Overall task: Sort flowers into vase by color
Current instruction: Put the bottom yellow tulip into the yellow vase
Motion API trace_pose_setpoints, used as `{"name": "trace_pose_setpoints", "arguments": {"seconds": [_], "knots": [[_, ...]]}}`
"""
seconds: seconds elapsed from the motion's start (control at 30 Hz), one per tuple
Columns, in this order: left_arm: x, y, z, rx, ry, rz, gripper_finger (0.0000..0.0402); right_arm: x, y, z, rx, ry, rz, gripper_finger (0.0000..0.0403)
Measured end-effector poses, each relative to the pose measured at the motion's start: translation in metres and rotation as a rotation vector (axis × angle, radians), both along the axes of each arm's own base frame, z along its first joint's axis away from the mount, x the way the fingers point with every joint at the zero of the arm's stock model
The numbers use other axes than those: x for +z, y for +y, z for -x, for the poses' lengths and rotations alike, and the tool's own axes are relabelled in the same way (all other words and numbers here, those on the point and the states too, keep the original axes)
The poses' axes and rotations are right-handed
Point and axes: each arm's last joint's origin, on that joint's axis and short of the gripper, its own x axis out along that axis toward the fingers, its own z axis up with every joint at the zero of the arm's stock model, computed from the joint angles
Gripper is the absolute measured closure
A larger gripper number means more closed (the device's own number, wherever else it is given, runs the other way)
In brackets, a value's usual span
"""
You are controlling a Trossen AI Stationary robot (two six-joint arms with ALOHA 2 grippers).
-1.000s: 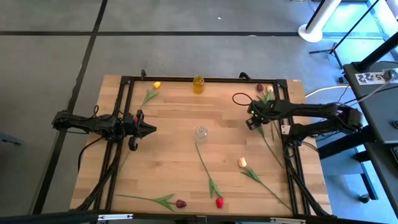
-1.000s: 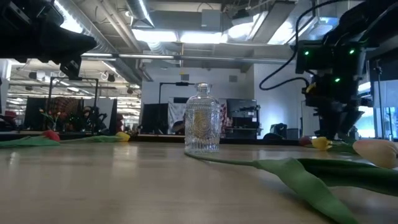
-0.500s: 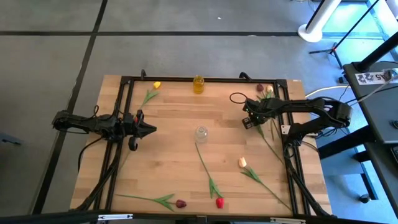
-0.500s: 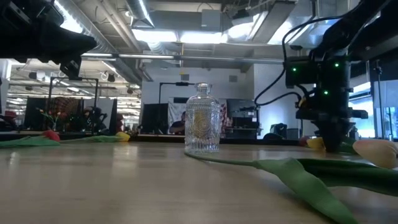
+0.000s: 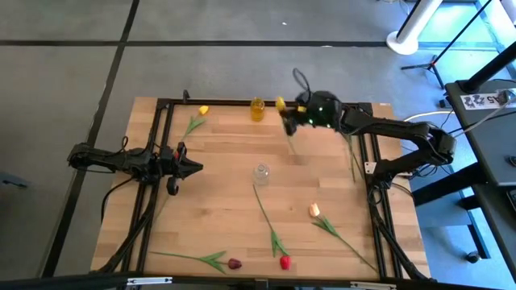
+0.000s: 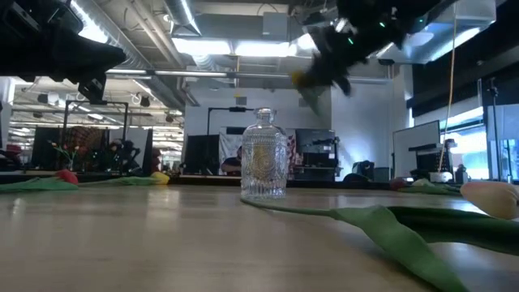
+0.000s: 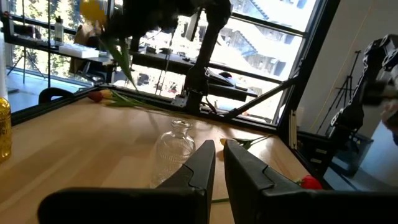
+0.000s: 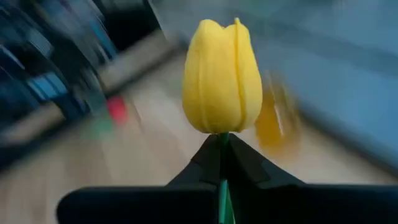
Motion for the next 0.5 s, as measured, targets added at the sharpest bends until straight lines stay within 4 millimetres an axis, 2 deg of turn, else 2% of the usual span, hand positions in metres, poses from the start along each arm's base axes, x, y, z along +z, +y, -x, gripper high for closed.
{"name": "trace_pose_setpoints", "arguments": {"seconds": [0.1, 0.3, 0.5], "knots": [[0.0, 0.0, 0.0, 0.0, 0.0, 0.0, 0.037, 0.021, -0.006, -0.012, 0.027, -0.199, 0.185, 0.0397], [0.0, 0.0, 0.0, 0.0, 0.0, 0.0, 0.037, 0.047, -0.031, -0.023, -0.033, -0.446, 0.374, 0.0398], [0.0, 0.0, 0.0, -0.001, 0.0, 0.0, 0.037, 0.045, -0.076, -0.037, -0.126, -0.468, 0.383, 0.0397]]}}
